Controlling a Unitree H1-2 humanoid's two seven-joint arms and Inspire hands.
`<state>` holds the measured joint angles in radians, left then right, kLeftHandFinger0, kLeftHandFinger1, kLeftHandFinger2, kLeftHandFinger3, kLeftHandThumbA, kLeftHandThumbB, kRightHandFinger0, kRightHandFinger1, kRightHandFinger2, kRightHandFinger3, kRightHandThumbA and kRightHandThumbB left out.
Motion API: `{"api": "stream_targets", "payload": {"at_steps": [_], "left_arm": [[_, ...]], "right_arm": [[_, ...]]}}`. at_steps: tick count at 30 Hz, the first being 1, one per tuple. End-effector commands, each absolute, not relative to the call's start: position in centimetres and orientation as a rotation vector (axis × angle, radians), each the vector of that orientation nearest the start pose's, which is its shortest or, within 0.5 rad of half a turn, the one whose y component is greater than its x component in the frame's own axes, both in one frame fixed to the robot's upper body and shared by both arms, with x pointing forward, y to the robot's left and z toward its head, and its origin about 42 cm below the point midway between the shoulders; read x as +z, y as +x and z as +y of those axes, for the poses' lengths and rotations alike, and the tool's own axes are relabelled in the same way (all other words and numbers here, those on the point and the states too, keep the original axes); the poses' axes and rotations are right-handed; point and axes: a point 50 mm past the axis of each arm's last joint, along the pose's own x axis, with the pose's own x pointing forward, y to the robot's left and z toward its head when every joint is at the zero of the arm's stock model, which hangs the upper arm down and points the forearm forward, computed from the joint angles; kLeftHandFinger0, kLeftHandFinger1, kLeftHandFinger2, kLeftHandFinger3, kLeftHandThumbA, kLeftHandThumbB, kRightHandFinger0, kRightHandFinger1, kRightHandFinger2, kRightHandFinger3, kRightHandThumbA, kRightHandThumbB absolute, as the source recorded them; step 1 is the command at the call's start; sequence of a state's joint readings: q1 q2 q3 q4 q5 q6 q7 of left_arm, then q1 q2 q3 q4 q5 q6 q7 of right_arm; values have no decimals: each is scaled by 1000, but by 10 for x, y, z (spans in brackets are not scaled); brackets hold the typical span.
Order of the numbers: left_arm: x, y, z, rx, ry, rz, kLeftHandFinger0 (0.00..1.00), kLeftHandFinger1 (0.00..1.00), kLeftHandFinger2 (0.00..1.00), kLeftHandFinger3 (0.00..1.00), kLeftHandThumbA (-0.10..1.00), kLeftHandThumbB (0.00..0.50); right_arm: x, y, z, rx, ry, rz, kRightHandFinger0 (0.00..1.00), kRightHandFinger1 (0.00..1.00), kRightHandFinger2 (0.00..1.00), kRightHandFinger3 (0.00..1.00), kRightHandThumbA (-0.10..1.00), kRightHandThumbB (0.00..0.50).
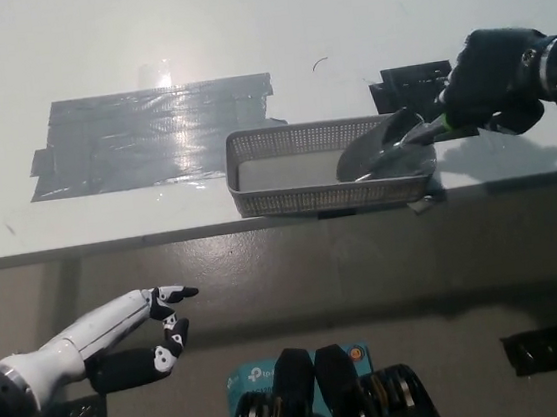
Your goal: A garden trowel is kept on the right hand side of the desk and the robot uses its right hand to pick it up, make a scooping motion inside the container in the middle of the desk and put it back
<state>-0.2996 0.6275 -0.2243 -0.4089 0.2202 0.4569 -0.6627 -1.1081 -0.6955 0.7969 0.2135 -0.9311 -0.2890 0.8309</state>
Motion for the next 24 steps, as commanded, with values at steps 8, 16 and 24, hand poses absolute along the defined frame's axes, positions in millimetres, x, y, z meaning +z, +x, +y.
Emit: {"api": "stream_targets", "payload": {"at_steps": [8, 16, 24], "left_arm": [[280, 337, 271, -686, 968, 7, 1000, 1000, 1000, 1000, 1000, 405], [278, 339, 268, -698, 959, 15, 1000, 1000, 1000, 1000, 1000, 447], [280, 342, 265, -705, 960, 8, 1000, 1000, 1000, 1000, 1000, 432]], "right_arm": [[378, 486, -204, 764, -2364, 11, 1, 183, 418, 874, 173, 0], [361, 480, -158, 806, -2322, -77, 0, 289, 556, 737, -78, 0], [356, 481, -148, 807, -2255, -149, 0, 199, 482, 642, -100, 0]]}}
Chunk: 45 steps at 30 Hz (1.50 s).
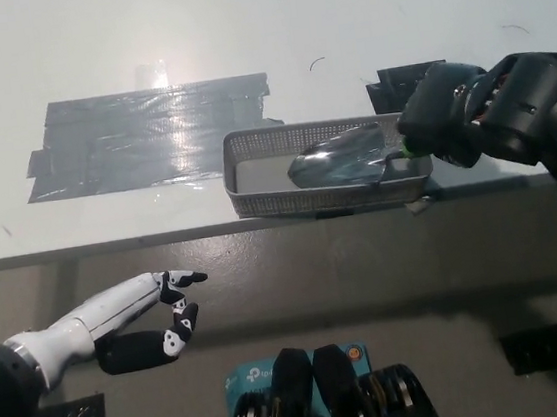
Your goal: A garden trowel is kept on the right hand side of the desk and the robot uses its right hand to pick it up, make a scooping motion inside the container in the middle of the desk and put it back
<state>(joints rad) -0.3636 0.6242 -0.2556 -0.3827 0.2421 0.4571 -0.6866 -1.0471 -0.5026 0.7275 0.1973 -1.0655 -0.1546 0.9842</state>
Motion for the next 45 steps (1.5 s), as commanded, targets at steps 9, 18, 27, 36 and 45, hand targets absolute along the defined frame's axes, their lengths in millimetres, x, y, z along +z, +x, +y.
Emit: {"api": "stream_targets", "payload": {"at_steps": [9, 18, 27, 36, 45], "left_arm": [[279, 342, 263, -717, 965, 13, 1000, 1000, 1000, 1000, 1000, 445], [270, 341, 263, -742, 972, 51, 1000, 1000, 1000, 1000, 1000, 465], [259, 338, 259, -756, 940, 71, 1000, 1000, 1000, 1000, 1000, 473], [255, 334, 264, -747, 932, 86, 1000, 1000, 1000, 1000, 1000, 483], [246, 329, 263, -747, 935, 102, 1000, 1000, 1000, 1000, 1000, 482]], "right_arm": [[356, 482, -133, 818, -2242, -191, 0, 264, 604, 634, -100, 0], [321, 502, -119, 810, -2081, -63, 97, 430, 664, 738, -100, 0], [302, 522, -107, 769, -1872, 20, 0, 260, 449, 564, -100, 0], [296, 530, -146, 785, -1666, 103, 87, 480, 557, 176, -100, 31], [320, 535, -194, 755, -1278, 42, 0, 342, 492, 15, -100, 159]]}}
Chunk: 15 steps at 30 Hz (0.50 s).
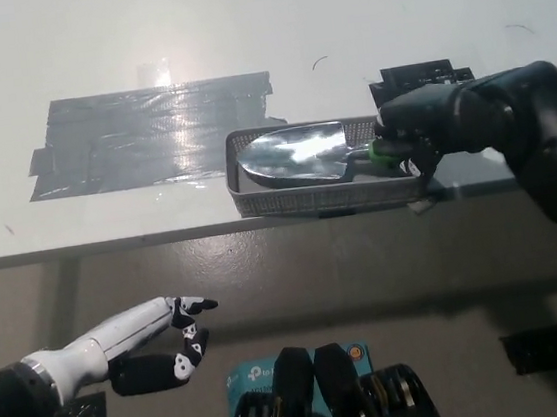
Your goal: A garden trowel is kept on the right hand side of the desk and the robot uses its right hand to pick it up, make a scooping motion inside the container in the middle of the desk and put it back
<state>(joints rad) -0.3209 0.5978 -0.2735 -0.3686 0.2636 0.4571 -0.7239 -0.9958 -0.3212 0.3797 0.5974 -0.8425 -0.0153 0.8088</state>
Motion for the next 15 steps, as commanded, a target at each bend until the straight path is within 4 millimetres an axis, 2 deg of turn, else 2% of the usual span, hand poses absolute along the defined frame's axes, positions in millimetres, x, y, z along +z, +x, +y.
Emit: {"api": "stream_targets", "payload": {"at_steps": [1, 2, 4, 6, 8, 9, 10, 12, 13, 15], "left_arm": [[245, 329, 262, -745, 941, 104, 1000, 1000, 1000, 1000, 1000, 490], [244, 329, 262, -748, 943, 108, 1000, 1000, 1000, 1000, 1000, 499], [243, 328, 262, -748, 947, 107, 1000, 1000, 1000, 1000, 1000, 500], [243, 326, 262, -741, 947, 106, 1000, 1000, 1000, 1000, 1000, 485], [241, 326, 262, -743, 946, 111, 1000, 1000, 1000, 1000, 1000, 498], [240, 326, 262, -745, 941, 111, 1000, 1000, 1000, 1000, 1000, 491], [240, 326, 262, -750, 937, 110, 1000, 1000, 1000, 1000, 1000, 499], [239, 325, 263, -748, 932, 115, 1000, 1000, 1000, 1000, 1000, 500], [240, 325, 263, -747, 944, 111, 1000, 1000, 1000, 1000, 1000, 500], [239, 323, 265, -741, 942, 117, 1000, 1000, 1000, 1000, 1000, 500]], "right_arm": [[321, 536, -196, 767, -1233, 31, 0, 241, 404, 4, -100, 158], [322, 536, -198, 764, -1188, 23, 0, 161, 325, 0, -100, 169], [321, 538, -201, 770, -1079, 17, 0, 90, 267, 0, -100, 172], [324, 538, -201, 758, -1041, 27, 0, 36, 247, 3, -100, 172], [331, 539, -204, 757, -925, 42, 0, 0, 215, 8, -100, 153], [334, 540, -206, 746, -886, 53, 0, 0, 221, 36, -100, 150], [342, 542, -212, 709, -810, 68, 0, 0, 230, 33, -100, 149], [349, 543, -215, 678, -787, 67, 0, 0, 233, 4, -100, 153], [354, 544, -220, 680, -763, 61, 0, 0, 276, 24, -100, 145], [362, 547, -225, 651, -758, 51, 0, 0, 325, 73, -100, 161]]}}
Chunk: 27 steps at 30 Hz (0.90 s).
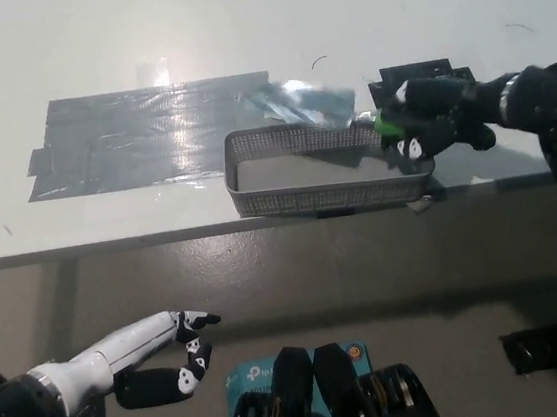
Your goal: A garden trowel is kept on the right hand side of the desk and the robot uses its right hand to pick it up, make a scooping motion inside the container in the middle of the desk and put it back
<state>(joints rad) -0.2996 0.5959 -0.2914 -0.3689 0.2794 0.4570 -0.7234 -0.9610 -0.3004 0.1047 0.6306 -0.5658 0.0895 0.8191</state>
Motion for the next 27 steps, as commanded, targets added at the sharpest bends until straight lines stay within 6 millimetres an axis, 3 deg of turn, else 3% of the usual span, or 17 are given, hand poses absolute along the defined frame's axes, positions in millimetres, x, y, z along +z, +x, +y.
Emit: {"api": "stream_targets", "payload": {"at_steps": [1, 6, 9, 12, 13, 15, 20, 24, 27], "left_arm": [[239, 323, 265, -741, 936, 118, 1000, 1000, 1000, 1000, 1000, 491], [240, 323, 267, -734, 952, 118, 1000, 1000, 1000, 1000, 1000, 497], [240, 320, 269, -732, 952, 120, 1000, 1000, 1000, 1000, 1000, 500], [241, 318, 269, -731, 932, 114, 1000, 1000, 1000, 1000, 1000, 462], [241, 318, 269, -729, 933, 114, 1000, 1000, 1000, 1000, 1000, 456], [240, 316, 270, -722, 939, 116, 1000, 1000, 1000, 1000, 1000, 456], [242, 313, 273, -715, 939, 109, 1000, 1000, 1000, 1000, 1000, 442], [242, 312, 273, -716, 939, 115, 1000, 1000, 1000, 1000, 1000, 442], [243, 312, 274, -719, 932, 115, 1000, 1000, 1000, 1000, 1000, 443]], "right_arm": [[366, 548, -228, 641, -792, 26, 0, 13, 344, 91, -100, 165], [389, 552, -246, 619, -879, -21, 0, 0, 263, 134, -100, 129], [404, 554, -256, 591, -925, -33, 0, 0, 237, 122, -100, 174], [417, 555, -270, 542, -950, -20, 0, 29, 246, 108, -100, 171], [420, 556, -275, 532, -949, -9, 0, 6, 226, 84, -100, 151], [423, 556, -280, 508, -1001, -9, 0, 16, 227, 65, -100, 156], [418, 561, -301, 445, -999, 38, 0, 2, 262, 90, -100, 112], [398, 567, -324, 393, -1086, 91, 0, 43, 312, 41, -100, 108], [378, 571, -335, 334, -1113, 105, 0, 89, 363, 142, -100, 87]]}}
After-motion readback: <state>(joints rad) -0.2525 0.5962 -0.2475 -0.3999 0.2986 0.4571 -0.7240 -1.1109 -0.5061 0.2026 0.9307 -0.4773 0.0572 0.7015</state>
